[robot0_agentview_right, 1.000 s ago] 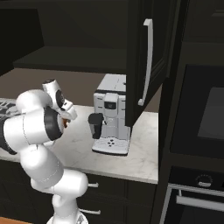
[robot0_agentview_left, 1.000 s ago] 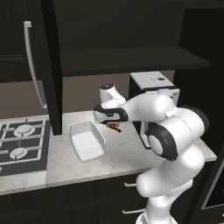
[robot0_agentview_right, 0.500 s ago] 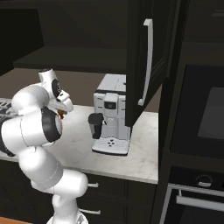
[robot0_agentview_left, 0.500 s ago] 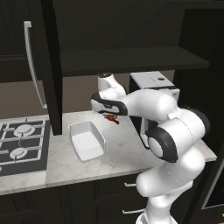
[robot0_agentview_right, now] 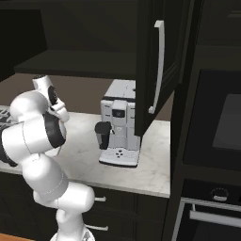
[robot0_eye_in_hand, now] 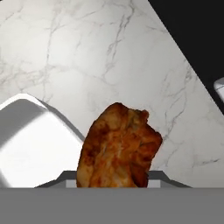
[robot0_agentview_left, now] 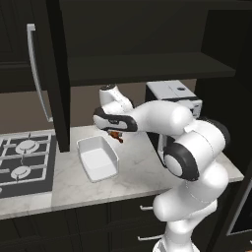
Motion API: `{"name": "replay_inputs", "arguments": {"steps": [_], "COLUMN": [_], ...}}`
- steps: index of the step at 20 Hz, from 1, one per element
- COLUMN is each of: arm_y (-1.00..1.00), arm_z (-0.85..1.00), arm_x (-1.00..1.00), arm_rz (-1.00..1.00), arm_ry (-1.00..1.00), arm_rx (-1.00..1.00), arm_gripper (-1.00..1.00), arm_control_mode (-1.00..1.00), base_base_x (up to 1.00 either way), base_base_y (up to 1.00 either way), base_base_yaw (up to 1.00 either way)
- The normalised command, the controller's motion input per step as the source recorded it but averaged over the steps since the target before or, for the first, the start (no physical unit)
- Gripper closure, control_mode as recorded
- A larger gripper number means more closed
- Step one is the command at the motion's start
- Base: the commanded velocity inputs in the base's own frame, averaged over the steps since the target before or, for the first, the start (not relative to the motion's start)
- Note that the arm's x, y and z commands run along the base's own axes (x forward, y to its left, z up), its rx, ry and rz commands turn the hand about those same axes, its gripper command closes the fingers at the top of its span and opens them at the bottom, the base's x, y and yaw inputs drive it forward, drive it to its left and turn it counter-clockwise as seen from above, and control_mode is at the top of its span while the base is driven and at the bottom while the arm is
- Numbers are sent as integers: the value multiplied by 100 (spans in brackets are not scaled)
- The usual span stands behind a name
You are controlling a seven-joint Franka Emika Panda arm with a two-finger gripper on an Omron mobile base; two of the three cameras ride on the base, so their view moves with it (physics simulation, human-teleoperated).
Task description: Retrieve the tupperware from the cabinet, then place the raw meat into the tupperware to avoid contamination.
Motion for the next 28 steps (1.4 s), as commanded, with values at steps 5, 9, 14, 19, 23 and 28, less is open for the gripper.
{"name": "replay_inputs", "arguments": {"steps": [5, 9, 14, 19, 23, 28], "arm_y": [26, 23, 37, 31, 17, 7], "arm_z": [-3, 0, -16, -17, -16, -31], "arm_x": [-14, -5, 0, 0, 0, 0], "arm_rz": [-5, -2, 0, 0, 0, 0], "arm_ry": [-4, -1, 0, 1, 3, 4], "arm_rx": [0, 0, 0, 0, 0, 0], "arm_gripper": [100, 100, 100, 100, 100, 100], "arm_control_mode": [-100, -100, -100, -100, -100, -100], "base_base_x": [0, 0, 0, 0, 0, 0], "base_base_y": [0, 0, 0, 0, 0, 0], "base_base_yaw": [0, 0, 0, 0, 0, 0]}}
